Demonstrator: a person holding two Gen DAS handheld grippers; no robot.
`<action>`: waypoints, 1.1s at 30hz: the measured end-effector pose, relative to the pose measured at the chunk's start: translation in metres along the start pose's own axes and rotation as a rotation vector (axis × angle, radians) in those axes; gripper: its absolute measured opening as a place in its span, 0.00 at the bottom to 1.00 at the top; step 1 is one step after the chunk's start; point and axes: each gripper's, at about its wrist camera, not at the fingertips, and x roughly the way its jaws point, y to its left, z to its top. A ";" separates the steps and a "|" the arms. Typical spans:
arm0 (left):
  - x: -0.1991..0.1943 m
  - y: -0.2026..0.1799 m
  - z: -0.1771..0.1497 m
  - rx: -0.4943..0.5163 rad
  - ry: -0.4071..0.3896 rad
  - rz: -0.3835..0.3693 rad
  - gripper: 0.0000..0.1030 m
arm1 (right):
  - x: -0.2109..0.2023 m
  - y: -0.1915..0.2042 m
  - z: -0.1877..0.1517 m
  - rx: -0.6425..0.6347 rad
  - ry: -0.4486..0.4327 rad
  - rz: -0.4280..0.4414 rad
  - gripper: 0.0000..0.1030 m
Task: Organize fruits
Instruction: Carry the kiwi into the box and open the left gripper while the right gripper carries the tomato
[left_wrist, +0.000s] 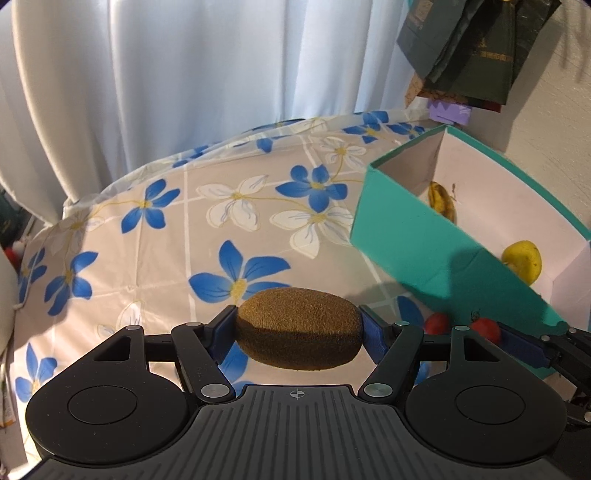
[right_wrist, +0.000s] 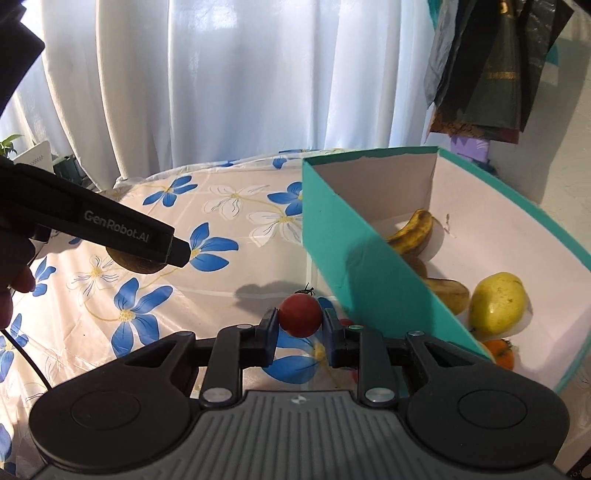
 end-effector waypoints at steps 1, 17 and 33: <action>-0.001 -0.007 0.005 0.020 -0.006 -0.008 0.71 | -0.007 -0.004 0.000 0.012 -0.011 -0.010 0.24; 0.044 -0.134 0.064 0.197 -0.092 -0.074 0.71 | -0.083 -0.060 -0.013 0.153 -0.139 -0.198 0.24; 0.106 -0.161 0.064 0.236 -0.015 -0.076 0.72 | -0.096 -0.083 -0.023 0.220 -0.149 -0.282 0.24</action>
